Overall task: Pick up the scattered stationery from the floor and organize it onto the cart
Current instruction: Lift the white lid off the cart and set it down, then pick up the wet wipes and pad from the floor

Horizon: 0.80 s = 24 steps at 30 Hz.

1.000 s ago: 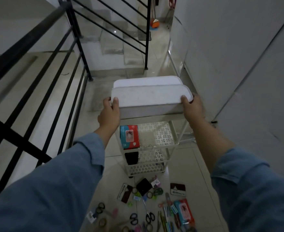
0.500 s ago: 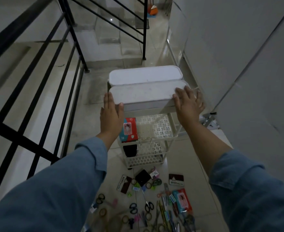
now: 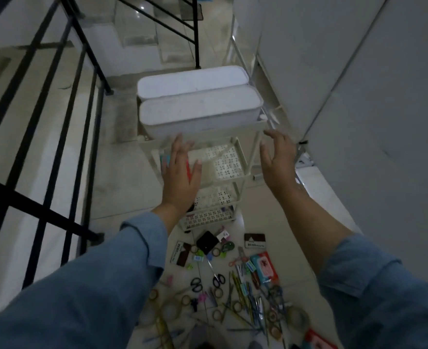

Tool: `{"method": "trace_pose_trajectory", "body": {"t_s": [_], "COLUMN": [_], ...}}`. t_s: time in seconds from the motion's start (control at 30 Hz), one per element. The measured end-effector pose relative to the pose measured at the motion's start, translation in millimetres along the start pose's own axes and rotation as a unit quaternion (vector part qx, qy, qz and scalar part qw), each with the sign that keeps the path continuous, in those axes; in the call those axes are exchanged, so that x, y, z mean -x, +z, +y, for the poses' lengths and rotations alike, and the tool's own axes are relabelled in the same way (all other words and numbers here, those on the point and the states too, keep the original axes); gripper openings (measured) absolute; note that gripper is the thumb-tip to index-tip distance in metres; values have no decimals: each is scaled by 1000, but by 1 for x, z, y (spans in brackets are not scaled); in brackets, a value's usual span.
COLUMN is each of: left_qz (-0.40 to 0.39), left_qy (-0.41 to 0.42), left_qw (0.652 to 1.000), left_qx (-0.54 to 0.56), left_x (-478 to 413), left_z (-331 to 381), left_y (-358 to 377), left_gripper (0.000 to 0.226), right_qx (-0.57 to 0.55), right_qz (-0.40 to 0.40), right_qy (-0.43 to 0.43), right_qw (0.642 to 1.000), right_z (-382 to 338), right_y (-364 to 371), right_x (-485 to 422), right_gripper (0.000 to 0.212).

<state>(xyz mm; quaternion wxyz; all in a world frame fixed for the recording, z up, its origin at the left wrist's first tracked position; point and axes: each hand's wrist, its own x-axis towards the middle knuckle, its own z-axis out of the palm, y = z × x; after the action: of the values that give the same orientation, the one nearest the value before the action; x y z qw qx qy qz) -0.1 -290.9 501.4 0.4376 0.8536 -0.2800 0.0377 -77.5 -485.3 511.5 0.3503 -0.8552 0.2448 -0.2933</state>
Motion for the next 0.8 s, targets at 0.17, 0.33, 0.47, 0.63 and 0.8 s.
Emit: {"method": "trace_pose_trajectory", "body": {"t_s": [0.17, 0.33, 0.47, 0.63, 0.8], "left_qz": [-123, -284, -361, -398, -419], "left_qy": [3, -44, -38, -71, -116], "left_qw": [991, 952, 928, 911, 899], "left_qx": [56, 107, 84, 82, 61], "left_x": [68, 134, 178, 235, 295], "left_z": [11, 27, 33, 20, -47], "left_y": [52, 104, 149, 216, 327], "left_gripper": [38, 38, 42, 39, 42], "right_qx": [6, 14, 6, 11, 18], "right_qz": [6, 33, 80, 116, 120], "right_qy": [26, 129, 227, 328, 410], "right_qw": [1000, 991, 971, 937, 904], "right_z": [41, 91, 137, 219, 346], "right_y": [-25, -56, -77, -90, -60], "right_x": [79, 171, 236, 300, 367], "right_gripper": [27, 33, 37, 20, 19]}}
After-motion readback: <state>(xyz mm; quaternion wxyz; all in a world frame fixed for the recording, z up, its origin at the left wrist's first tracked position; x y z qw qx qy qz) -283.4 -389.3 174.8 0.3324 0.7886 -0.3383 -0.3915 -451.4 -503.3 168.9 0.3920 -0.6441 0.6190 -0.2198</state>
